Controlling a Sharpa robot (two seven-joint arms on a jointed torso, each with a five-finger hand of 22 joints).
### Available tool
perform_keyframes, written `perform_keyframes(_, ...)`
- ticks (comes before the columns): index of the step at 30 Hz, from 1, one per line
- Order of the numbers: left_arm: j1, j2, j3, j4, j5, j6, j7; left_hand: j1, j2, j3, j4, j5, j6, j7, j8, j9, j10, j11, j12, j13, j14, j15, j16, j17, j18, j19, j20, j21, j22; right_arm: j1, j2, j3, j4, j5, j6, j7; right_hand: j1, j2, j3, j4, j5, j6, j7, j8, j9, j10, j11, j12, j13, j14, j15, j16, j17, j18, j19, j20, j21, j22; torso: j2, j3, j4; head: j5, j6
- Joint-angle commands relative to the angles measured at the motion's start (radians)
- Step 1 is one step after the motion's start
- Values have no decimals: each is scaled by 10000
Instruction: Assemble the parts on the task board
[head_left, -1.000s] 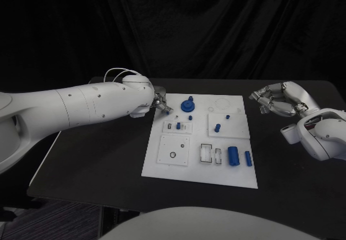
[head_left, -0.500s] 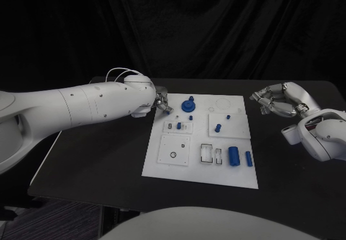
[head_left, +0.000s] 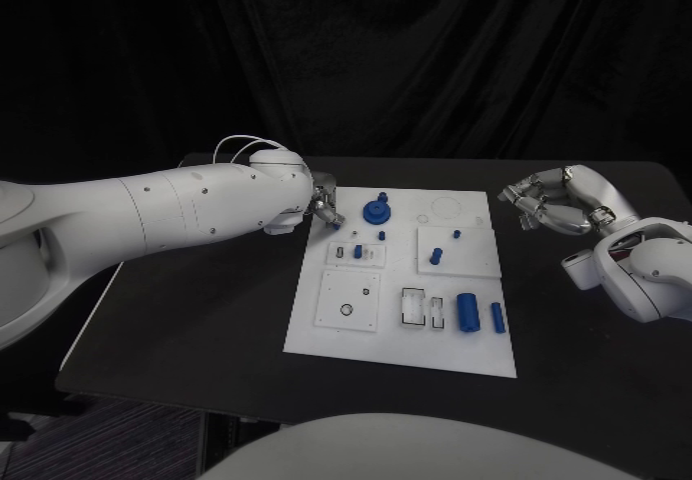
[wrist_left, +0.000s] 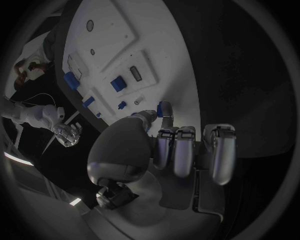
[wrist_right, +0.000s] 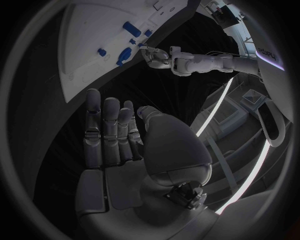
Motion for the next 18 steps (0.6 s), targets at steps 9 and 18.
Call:
perform_keyframes(9, -30, 0, 7, -8, -50, 164, 135, -448, -673, 2010, -923, -76, -9, 60, -155, 332, 1052, -24, 29, 2628, 1038, -68, 27, 2635, 71, 810, -79, 19, 2450, -27, 50, 9, -53, -24, 173, -249, 75, -1, 48, 17, 36, 33, -34, -5, -9, 55, -6, 44, -15, 56, 4, 22, -19, 109, 65, -26, -36, 17, -14, -6, 2, 39, 2)
perform_keyframes(18, -31, -97, 7, 62, -50, -310, 170, -797, -808, 2662, -1429, -391, 95, 61, -215, 423, 1052, -23, 29, 2628, 1038, -61, 27, 2635, 64, 822, -64, 48, 2460, -59, 61, 9, -83, -24, 221, -310, 75, 3, 51, 29, 31, 37, -30, -3, -9, 51, -3, 41, -23, 59, 5, 25, -13, 108, 66, -26, -37, 18, -7, -4, 9, 52, 2)
